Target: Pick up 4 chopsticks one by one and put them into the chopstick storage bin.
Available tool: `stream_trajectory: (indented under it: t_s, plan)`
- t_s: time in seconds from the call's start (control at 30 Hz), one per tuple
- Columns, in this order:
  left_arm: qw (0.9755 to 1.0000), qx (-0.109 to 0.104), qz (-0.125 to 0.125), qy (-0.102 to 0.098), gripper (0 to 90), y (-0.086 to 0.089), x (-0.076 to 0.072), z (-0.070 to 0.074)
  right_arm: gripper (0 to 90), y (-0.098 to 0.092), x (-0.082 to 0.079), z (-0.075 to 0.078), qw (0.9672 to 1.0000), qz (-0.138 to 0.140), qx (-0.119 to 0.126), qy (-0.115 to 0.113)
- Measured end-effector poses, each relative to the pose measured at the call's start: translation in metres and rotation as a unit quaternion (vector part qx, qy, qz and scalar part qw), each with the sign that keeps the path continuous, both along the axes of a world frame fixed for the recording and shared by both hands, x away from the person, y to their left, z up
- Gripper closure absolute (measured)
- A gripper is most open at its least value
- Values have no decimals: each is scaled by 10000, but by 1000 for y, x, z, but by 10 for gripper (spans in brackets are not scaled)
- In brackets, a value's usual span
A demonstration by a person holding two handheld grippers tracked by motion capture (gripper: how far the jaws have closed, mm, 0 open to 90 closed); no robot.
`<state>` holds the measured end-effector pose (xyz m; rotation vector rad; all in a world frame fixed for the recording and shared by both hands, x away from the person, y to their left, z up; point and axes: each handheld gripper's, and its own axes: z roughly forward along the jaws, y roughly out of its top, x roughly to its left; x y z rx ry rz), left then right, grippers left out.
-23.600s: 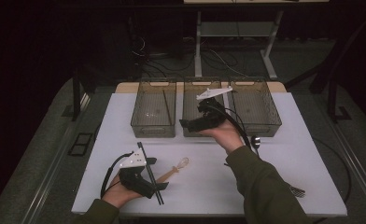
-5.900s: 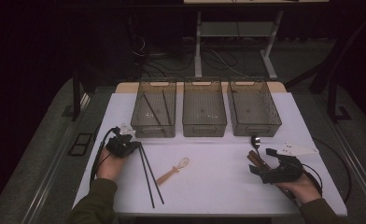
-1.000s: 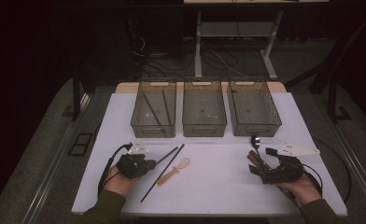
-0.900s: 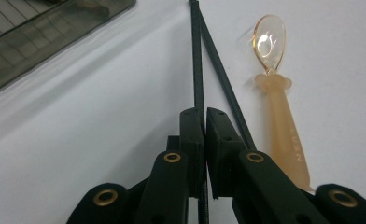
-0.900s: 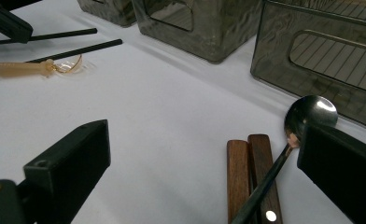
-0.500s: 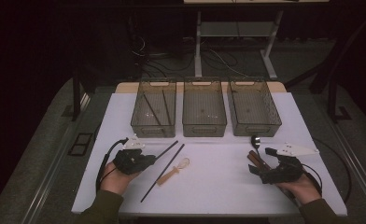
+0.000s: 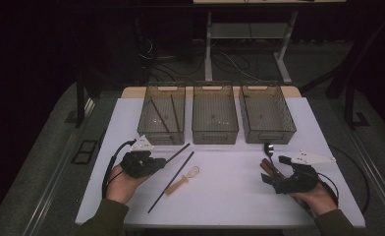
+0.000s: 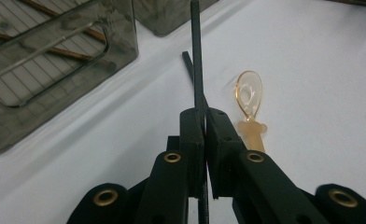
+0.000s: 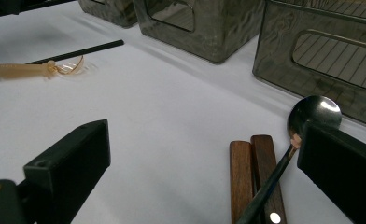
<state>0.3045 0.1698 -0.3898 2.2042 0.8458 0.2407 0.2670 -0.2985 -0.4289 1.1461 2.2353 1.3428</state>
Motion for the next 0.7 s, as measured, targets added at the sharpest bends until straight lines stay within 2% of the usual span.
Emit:
stream_trajectory:
  t_s: [0.23,0.7]
  plan:
    - [9999,-45,44,-101,858,-2,6,8,25,-1,1,0,10000,-22,43,10]
    - [9996,-111,136,-219,857,-3,30,24,25,-1,1,-1,10000,-42,62,36]
